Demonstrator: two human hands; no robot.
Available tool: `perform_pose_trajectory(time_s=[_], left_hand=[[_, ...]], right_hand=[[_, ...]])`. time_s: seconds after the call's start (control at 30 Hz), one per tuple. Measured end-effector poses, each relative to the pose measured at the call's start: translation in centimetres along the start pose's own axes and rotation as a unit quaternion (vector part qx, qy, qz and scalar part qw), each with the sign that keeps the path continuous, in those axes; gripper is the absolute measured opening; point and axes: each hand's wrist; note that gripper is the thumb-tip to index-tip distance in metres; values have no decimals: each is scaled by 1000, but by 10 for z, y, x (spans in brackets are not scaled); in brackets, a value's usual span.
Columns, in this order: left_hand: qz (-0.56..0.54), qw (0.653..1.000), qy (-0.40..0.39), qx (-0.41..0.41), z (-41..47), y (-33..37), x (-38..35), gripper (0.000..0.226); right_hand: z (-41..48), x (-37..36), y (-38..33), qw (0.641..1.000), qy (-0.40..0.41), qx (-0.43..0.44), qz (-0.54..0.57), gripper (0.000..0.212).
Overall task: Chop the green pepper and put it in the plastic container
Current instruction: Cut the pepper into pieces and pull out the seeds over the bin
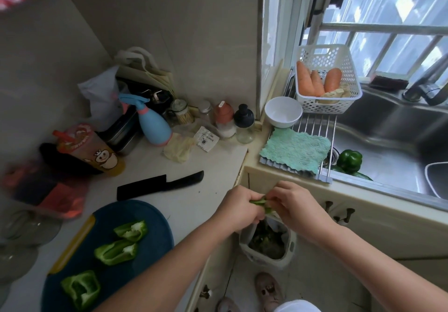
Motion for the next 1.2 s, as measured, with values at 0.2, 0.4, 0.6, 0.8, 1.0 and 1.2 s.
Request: perform_pose_trajectory(time_s=[0.2, 0.4, 0.6, 0.8, 1.0, 1.2], left_hand=[[-128, 991, 10, -24, -4, -3, -8, 37], [-237, 971, 4, -10, -10, -14, -6, 42], [-325, 943, 73, -8, -18, -22, 3, 26], [-292, 945, 149, 2, -17, -34, 17, 18], [-286, 946, 154, -7, -24, -43, 19, 15], [-299, 929, 212, -55, -61, -61, 62, 9]], right_hand=[[10, 3, 1, 985, 53, -114, 121, 5], [11, 2, 22, 968, 13, -205, 144, 10], [11, -23, 41, 965, -117, -216, -95, 19], [16, -34, 39, 957, -189, -177, -130, 16], [27, -36, 25, 958, -187, -179, -123, 36], [64, -26, -35, 990, -111, -79, -23, 15]])
Point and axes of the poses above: each hand's wrist, its own z-axis towards the middle knuckle, its own x-axis out of the back of the hand, y = z × x, and after that the axes turned 15 degrees about -y, right-handed
